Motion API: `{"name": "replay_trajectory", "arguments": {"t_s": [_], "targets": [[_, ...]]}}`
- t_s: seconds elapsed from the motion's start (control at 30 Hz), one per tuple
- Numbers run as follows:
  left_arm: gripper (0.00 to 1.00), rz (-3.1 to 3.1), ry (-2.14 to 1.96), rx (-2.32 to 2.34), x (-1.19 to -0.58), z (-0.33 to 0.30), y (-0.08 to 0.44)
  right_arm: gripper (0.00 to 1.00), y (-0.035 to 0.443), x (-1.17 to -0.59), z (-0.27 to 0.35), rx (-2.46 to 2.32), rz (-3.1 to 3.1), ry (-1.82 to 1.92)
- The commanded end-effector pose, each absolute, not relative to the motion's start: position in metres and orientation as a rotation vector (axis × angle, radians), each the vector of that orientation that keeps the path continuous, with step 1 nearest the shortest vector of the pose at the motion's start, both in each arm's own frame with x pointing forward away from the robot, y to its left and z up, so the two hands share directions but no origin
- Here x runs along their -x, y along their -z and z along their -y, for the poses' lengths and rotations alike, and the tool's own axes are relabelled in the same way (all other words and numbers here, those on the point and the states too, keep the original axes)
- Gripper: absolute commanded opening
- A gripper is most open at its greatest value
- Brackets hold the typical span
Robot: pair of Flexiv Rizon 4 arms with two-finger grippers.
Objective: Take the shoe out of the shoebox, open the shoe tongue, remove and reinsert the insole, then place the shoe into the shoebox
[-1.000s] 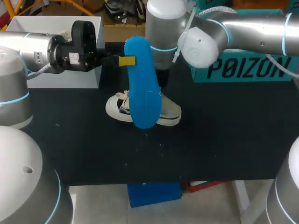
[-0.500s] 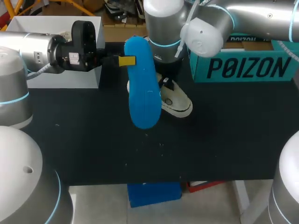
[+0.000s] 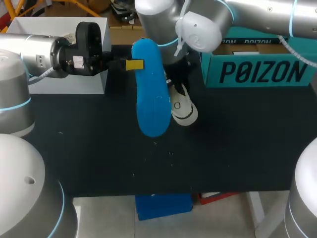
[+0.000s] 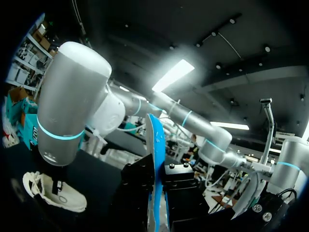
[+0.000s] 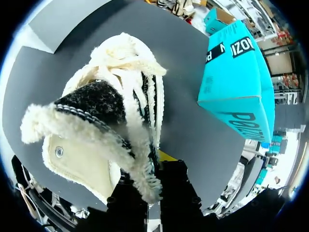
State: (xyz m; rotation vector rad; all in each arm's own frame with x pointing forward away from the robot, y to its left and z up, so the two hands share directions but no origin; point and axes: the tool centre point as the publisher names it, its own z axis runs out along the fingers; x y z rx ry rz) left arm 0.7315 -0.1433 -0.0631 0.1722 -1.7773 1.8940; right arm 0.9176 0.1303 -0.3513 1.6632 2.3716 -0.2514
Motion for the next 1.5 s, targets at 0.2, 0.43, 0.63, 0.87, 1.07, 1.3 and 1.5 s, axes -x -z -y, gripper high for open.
{"name": "replay_trajectory", "arguments": {"t_s": [0.2,0.43,0.63,0.87,1.07,1.3,1.5], "targets": [[0.0,1.779,-1.896,-0.173,-0.731,0.144,0.064,0.0,0.346,-0.913,-0.129,-2.421,-1.695,0.256],[0.0,1.779,-1.896,-0.173,-0.731,0.144,0.064,0.0,0.348,-0.909,-0.136,-2.482,-1.679,0.179],[0.0,1.779,-1.896,-0.173,-0.731,0.144,0.064,0.0,0.35,-0.903,-0.15,-2.437,-1.759,0.128],[0.0,1.779,-1.896,-0.173,-0.731,0.144,0.064,0.0,0.352,-0.893,-0.167,-2.389,-1.839,0.094],[0.0,1.779,-1.896,-0.173,-0.731,0.144,0.064,0.0,0.349,-0.886,-0.177,-2.363,-1.882,0.064],[0.0,1.779,-1.896,-0.173,-0.731,0.144,0.064,0.0,0.353,-0.874,-0.189,-2.359,-1.928,0.028],[0.0,1.779,-1.896,-0.173,-0.731,0.144,0.064,0.0,0.365,-0.869,-0.197,-2.34,-1.986,0.001]]}}
